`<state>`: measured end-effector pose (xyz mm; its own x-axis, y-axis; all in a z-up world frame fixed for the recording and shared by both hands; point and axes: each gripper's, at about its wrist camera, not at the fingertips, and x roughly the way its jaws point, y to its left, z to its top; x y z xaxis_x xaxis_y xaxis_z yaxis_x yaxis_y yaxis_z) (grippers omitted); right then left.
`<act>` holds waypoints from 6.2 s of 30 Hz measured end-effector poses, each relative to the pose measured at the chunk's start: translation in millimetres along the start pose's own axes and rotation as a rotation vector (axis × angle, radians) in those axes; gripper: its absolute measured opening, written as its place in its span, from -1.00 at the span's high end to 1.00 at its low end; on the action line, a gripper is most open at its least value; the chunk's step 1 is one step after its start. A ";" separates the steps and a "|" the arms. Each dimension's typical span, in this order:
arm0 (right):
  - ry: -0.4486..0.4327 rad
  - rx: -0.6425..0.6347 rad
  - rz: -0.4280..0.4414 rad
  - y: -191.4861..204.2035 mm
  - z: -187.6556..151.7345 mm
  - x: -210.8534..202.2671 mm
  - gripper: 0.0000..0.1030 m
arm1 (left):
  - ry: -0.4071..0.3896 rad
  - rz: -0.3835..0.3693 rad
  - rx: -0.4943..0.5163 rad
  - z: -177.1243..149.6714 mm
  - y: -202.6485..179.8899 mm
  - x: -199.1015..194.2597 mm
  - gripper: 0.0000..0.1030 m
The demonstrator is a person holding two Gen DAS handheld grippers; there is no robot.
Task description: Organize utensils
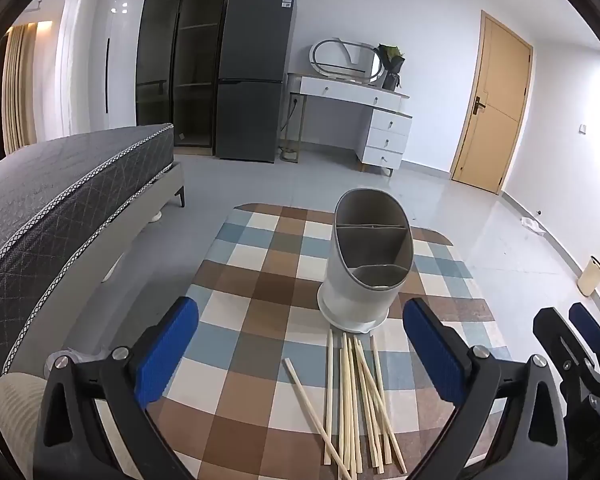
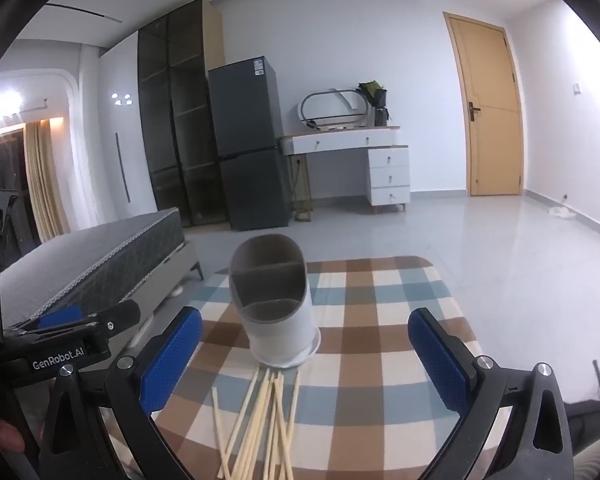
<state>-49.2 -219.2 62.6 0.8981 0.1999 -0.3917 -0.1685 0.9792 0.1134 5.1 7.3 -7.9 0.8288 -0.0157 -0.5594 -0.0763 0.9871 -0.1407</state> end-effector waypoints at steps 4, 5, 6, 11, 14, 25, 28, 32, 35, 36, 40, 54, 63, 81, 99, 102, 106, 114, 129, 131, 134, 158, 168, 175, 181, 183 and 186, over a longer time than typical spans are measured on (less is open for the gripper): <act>-0.013 -0.014 -0.037 1.7 -1.0 0.8 -1.00 | 0.011 -0.006 -0.011 0.5 0.5 -0.1 -0.94; -0.016 -0.016 -0.036 2.1 -1.4 0.3 -1.00 | 0.007 -0.005 -0.014 0.5 0.7 -0.7 -0.94; -0.016 -0.014 -0.029 2.6 -0.8 -1.1 -1.00 | 0.003 -0.004 -0.015 0.5 0.7 -1.7 -0.94; -0.014 -0.011 -0.020 2.9 -1.6 -0.1 -1.00 | 0.005 -0.005 -0.010 1.4 -0.7 -2.8 -0.94; -0.016 -0.013 -0.022 2.4 -1.7 -0.4 -1.00 | 0.005 -0.004 -0.012 2.2 -0.2 -3.6 -0.94; -0.016 -0.018 -0.023 2.4 -0.9 -1.5 -1.00 | 0.009 0.002 -0.014 2.2 -0.4 -2.7 -0.94; -0.016 -0.018 -0.024 2.2 -0.9 -1.5 -1.00 | 0.012 0.002 -0.018 2.2 0.0 -2.5 -0.94; -0.015 -0.016 -0.025 2.2 -0.7 -1.1 -1.00 | 0.012 0.003 -0.017 2.3 0.2 -2.7 -0.94; -0.016 -0.019 -0.027 2.3 -0.7 -1.1 -1.00 | 0.009 0.007 -0.015 2.2 -0.4 -3.2 -0.94; -0.015 -0.019 -0.027 2.6 -0.7 -1.4 -1.00 | 0.007 0.008 -0.014 2.2 -0.8 -3.5 -0.94; -0.014 -0.019 -0.027 2.2 -1.0 -1.2 -1.00 | 0.010 0.009 -0.015 1.9 0.2 -3.5 -0.94; -0.010 -0.019 -0.031 1.0 -1.9 -1.7 -1.00 | 0.016 0.008 -0.018 2.7 2.3 -3.9 -0.94; 0.002 -0.010 -0.027 0.1 -2.3 1.2 -1.00 | 0.047 0.019 -0.017 1.0 2.9 5.4 -0.94; 0.159 -0.058 0.028 6.8 -10.4 63.3 -1.00 | 0.564 0.059 -0.200 -41.6 45.4 130.7 -0.93; 0.283 0.029 0.097 -4.3 -13.9 97.2 -1.00 | 0.713 0.082 -0.111 -52.2 9.5 159.6 0.47; 0.301 0.015 0.083 -4.0 -15.8 99.9 -1.00 | 0.718 0.066 -0.089 -53.0 -0.6 158.0 0.89; 0.344 0.001 0.074 -4.8 -21.6 106.5 -1.00 | 0.708 0.044 -0.122 -54.2 -1.1 153.7 0.97; 0.549 -0.082 0.104 6.7 -42.8 140.1 -0.56 | 0.621 -0.031 -0.218 -38.8 6.5 128.1 0.99; 0.729 -0.228 0.132 44.2 -81.8 208.4 0.40 | 0.639 -0.025 -0.436 -14.1 68.6 134.1 0.76; 0.726 -0.261 0.113 48.6 -83.9 211.8 0.43 | 0.635 -0.011 -0.455 -15.2 73.6 131.9 0.41; 0.732 -0.278 0.113 52.5 -90.1 216.3 0.66 | 0.603 0.016 -0.457 -13.6 76.7 131.3 0.23; 0.539 0.109 0.178 -25.0 -46.6 175.3 0.90 | 0.757 -0.012 -0.164 -48.1 24.6 153.0 0.07; 0.465 0.252 0.161 -53.2 -31.1 162.0 0.90 | 0.746 0.131 0.024 -51.6 -2.0 153.7 0.57; 0.364 0.320 0.167 -67.9 -17.2 143.4 0.90 | 0.720 0.110 0.056 -51.5 -18.3 158.4 0.97; 0.252 0.310 0.179 -67.1 -5.2 112.7 0.90 | 0.582 0.042 0.059 -33.1 -20.1 124.2 0.97; 0.219 0.295 0.174 -64.2 -2.8 102.6 0.90 | 0.513 0.016 0.070 -24.6 -19.1 105.1 0.97; 0.177 0.286 0.183 -59.1 -0.2 88.3 0.90 | 0.413 -0.023 0.074 -15.7 -22.5 77.7 0.97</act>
<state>40.0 -259.4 21.1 0.7753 0.3982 -0.4903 -0.1772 0.8822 0.4363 62.4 -18.7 -61.1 0.5367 -0.0860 -0.8394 -0.0074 0.9943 -0.1066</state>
